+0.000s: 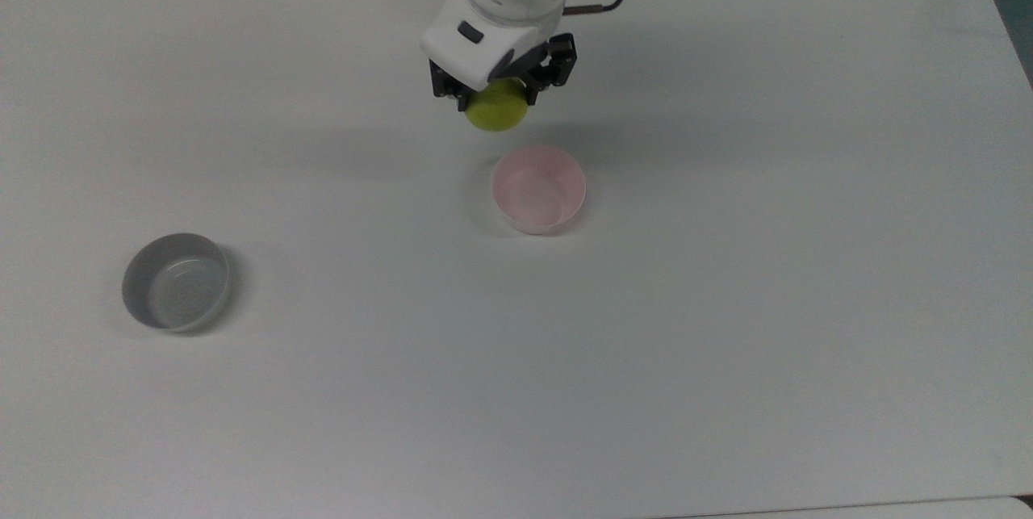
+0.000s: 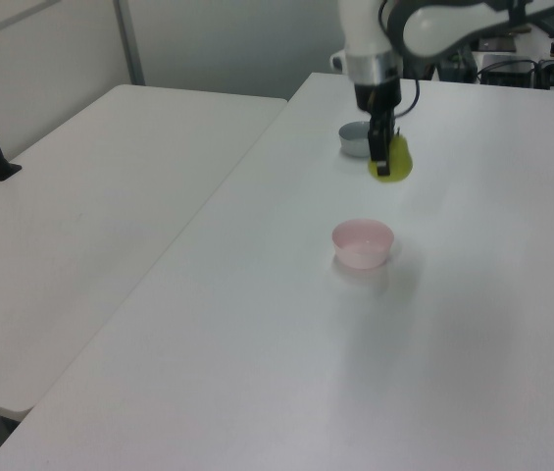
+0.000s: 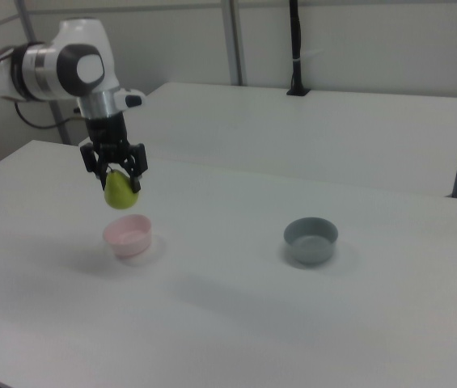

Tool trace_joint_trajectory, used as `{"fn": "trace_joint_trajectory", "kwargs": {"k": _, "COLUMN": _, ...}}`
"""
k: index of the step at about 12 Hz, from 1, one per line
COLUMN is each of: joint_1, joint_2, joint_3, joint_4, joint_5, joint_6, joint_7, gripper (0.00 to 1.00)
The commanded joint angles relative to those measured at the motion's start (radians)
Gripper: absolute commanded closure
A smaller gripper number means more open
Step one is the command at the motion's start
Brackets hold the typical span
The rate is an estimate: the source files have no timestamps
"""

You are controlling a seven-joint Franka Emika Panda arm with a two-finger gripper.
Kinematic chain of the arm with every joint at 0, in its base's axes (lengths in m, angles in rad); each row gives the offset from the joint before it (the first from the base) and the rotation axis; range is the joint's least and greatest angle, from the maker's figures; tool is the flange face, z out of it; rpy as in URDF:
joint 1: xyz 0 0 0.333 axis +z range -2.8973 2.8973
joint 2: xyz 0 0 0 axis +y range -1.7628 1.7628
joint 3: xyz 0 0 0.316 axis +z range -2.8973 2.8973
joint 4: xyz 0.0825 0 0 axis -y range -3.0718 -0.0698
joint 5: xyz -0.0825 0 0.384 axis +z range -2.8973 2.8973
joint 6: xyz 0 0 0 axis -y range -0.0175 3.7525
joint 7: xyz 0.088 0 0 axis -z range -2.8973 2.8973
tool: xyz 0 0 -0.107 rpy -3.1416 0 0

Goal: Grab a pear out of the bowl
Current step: 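Lift the pear out of the bowl and carry it sideways, then lower the pear onto the table between the two bowls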

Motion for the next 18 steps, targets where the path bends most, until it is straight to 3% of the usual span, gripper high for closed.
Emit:
{"fn": "trace_joint_trajectory", "kwargs": {"k": 1, "joint_1": -0.037, "joint_2": -0.066, "joint_3": -0.014, "joint_4": -0.004, "joint_5": 0.053, "joint_6": -0.052, "joint_7": -0.077, "gripper": 0.39}}
{"fn": "trace_joint_trajectory", "kwargs": {"k": 4, "joint_1": -0.101, "joint_2": -0.066, "joint_3": -0.022, "joint_4": -0.001, "joint_5": 0.039, "joint_6": -0.040, "joint_7": -0.113, "gripper": 0.39}}
{"fn": "trace_joint_trajectory", "kwargs": {"k": 9, "joint_1": -0.135, "joint_2": -0.058, "joint_3": -0.161, "joint_4": 0.011, "joint_5": 0.038, "joint_6": 0.006, "joint_7": -0.246, "gripper": 0.39}}
{"fn": "trace_joint_trajectory", "kwargs": {"k": 11, "joint_1": -0.151, "joint_2": -0.049, "joint_3": -0.165, "joint_4": -0.004, "joint_5": 0.039, "joint_6": 0.072, "joint_7": -0.246, "gripper": 0.39}}
{"fn": "trace_joint_trajectory", "kwargs": {"k": 18, "joint_1": -0.143, "joint_2": 0.112, "joint_3": -0.163, "joint_4": -0.065, "joint_5": 0.013, "joint_6": 0.271, "joint_7": -0.212, "gripper": 0.39}}
